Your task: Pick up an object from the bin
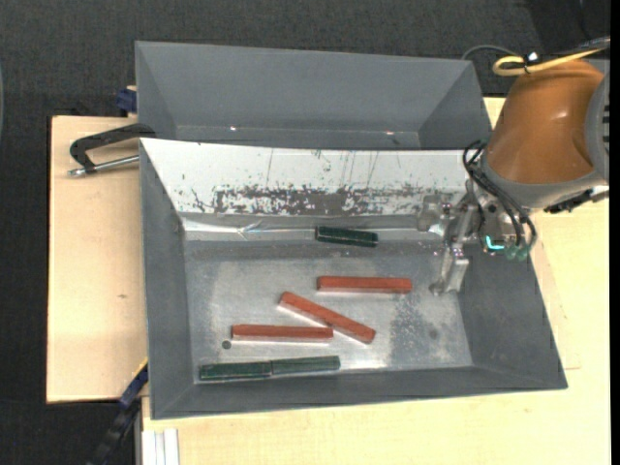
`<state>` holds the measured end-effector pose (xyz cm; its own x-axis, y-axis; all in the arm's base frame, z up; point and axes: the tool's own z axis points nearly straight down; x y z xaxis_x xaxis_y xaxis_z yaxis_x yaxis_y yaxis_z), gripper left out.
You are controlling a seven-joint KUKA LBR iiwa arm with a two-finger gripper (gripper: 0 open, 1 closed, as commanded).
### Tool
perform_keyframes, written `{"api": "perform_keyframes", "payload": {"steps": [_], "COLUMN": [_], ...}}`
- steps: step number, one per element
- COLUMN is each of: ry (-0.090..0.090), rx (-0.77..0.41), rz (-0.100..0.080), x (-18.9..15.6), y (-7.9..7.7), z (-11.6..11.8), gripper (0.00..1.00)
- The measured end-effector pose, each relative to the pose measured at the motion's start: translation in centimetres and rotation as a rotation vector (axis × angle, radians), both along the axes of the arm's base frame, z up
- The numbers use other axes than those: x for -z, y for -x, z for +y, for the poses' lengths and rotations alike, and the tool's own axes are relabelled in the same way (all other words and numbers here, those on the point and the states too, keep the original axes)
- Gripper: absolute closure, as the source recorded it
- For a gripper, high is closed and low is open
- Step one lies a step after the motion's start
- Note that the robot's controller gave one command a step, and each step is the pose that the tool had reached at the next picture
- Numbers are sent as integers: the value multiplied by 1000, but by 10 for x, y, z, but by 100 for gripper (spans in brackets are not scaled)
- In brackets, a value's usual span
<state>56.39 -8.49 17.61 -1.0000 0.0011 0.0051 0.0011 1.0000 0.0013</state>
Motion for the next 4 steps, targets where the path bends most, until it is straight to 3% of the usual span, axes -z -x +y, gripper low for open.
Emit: {"api": "perform_keyframes", "payload": {"steps": [1,2,3,4], "ry": [1,1,-1,0], "rx": [-1,-62,-23,-7], "rz": [-8,-12,-3,-12], "x": [-4,63,86,75], "y": [-2,-3,3,-2], "z": [0,49,67,74], "gripper": [0,0,0,0]}}
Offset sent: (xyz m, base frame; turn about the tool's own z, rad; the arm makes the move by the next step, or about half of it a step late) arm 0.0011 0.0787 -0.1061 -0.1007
